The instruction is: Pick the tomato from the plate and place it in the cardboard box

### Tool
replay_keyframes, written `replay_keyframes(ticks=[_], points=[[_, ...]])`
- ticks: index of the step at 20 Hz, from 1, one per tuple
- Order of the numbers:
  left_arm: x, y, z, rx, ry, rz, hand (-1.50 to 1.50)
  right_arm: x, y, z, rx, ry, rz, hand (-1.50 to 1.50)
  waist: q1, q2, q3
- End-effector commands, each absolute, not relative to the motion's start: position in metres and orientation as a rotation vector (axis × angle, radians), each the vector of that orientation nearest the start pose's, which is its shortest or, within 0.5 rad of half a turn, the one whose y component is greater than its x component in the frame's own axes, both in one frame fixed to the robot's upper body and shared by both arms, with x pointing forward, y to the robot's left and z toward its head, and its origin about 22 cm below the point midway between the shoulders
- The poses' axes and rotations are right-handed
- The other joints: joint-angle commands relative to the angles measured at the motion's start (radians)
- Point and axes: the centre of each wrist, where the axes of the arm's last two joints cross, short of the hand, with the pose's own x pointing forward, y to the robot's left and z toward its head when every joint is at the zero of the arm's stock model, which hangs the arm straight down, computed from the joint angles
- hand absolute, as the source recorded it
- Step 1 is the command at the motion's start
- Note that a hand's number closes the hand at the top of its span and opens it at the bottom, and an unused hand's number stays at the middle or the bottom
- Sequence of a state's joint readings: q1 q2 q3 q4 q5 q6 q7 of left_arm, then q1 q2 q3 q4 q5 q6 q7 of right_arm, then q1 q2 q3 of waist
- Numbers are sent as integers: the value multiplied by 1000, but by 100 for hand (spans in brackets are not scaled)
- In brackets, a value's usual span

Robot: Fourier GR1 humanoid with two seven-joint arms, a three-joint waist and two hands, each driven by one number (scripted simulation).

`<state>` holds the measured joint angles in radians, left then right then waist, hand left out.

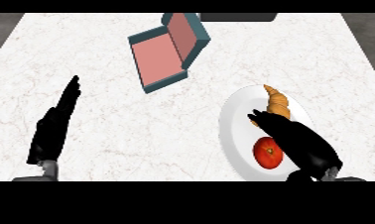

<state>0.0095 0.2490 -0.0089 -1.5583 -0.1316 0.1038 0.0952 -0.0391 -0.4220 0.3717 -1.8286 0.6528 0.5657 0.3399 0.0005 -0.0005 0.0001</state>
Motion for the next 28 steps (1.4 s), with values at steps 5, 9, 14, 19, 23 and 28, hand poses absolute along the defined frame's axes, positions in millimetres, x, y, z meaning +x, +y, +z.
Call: replay_keyframes(ticks=[5, 9, 14, 19, 23, 28], points=[[240, 279, 9, 351, -1453, -187, 0, 238, -210, 55, -427, -1041, 1446, -150, 1, 0, 0], [248, 289, 13, 387, -1443, -203, 0, 220, -207, 36, -446, -1000, 1494, -150, -1, 0, 0], [240, 289, 18, 395, -1452, -181, 0, 230, -198, 12, -388, -1020, 1456, 150, 2, 1, 0], [231, 284, 12, 380, -1463, -199, 0, 215, -220, 34, -626, -1188, 1473, 150, -1, -1, 0], [228, 283, 24, 400, -1448, -192, 0, 232, -219, 37, -641, -1264, 1437, 150, 1, -1, 0], [236, 277, 9, 379, -1449, -203, 0, 263, -195, 52, -936, -1057, 1130, 150, 2, 3, -2]])
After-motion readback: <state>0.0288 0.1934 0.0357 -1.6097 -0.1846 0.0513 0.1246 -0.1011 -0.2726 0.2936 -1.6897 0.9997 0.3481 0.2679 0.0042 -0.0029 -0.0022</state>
